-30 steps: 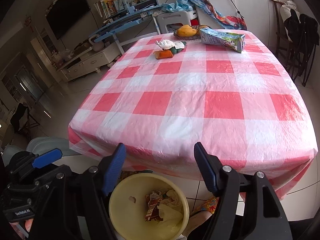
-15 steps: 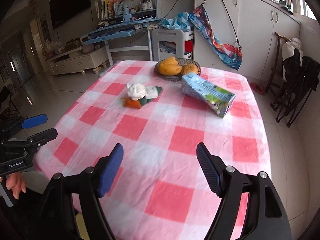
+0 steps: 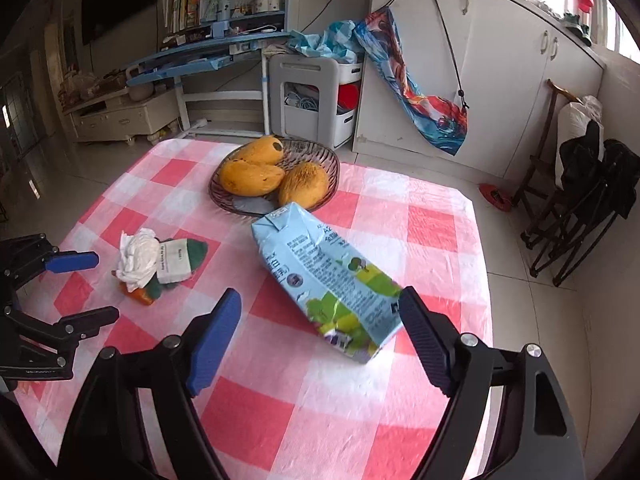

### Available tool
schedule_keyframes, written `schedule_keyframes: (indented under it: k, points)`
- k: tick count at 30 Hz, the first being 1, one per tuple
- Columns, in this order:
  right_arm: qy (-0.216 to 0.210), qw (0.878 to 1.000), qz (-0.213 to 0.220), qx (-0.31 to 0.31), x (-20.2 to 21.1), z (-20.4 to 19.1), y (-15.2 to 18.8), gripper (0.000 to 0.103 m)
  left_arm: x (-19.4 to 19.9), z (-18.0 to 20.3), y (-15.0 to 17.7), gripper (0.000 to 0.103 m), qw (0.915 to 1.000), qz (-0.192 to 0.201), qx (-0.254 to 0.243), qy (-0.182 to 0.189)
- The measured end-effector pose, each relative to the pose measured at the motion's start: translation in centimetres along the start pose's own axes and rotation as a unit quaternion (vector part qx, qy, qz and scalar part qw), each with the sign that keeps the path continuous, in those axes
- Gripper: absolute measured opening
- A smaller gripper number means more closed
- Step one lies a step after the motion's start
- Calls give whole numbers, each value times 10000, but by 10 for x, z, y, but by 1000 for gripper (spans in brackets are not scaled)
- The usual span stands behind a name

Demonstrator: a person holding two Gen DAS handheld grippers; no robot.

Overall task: Collect trash
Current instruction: 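Grasp the blue milk carton with the right tool while the left tool reaches for a peel, then grasp another carrot peel with the left tool while the right tool lifts the carton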

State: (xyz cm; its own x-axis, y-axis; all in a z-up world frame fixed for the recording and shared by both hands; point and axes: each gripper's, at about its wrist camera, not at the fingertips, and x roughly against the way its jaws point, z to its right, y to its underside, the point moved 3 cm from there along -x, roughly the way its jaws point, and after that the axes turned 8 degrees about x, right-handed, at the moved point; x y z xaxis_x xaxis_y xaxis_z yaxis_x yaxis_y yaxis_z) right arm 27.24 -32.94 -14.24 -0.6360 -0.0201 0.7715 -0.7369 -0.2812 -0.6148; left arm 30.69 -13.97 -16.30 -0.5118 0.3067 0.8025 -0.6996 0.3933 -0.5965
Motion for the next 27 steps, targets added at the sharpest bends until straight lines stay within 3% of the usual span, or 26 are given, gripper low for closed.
schedule_keyframes:
  k: [6,8,9,11,12,13,14,18,25,26,27]
  points:
    - [-150,9971,-524,538,-39,3,-7,83,-22,15,-6,60,9990,-226,-325,228]
    - [-104,9957,-638,656,-48,6,-7,83,-23,16,-6,50,9988,-258,-264,322]
    - [-130,9954,-699,646,-52,8,-7,84,-23,16,-6,49,9988,-274,-169,375]
    - [-246,9948,-809,575,-54,11,-7,70,-22,15,-6,48,9989,-288,-101,367]
    - [-376,9940,-910,481,-56,12,-5,46,-20,15,-5,47,9987,-312,-51,399]
    - [-496,9932,-976,386,-56,12,-3,37,-17,14,-4,47,9984,-338,25,447]
    - [-520,9932,-980,363,-53,10,1,34,-15,13,-2,46,9978,-387,132,529]
    - [-627,9938,-905,116,-35,3,17,33,1,13,13,44,9954,-523,338,722]
    - [-1227,9888,-656,-531,7,-19,46,33,36,17,53,42,9948,-553,586,625]
    - [-1304,9875,-630,-626,13,-22,49,33,42,16,58,40,9946,-529,663,603]
    - [-1393,9857,-608,-730,18,-24,51,33,47,15,63,18,9941,-521,744,586]
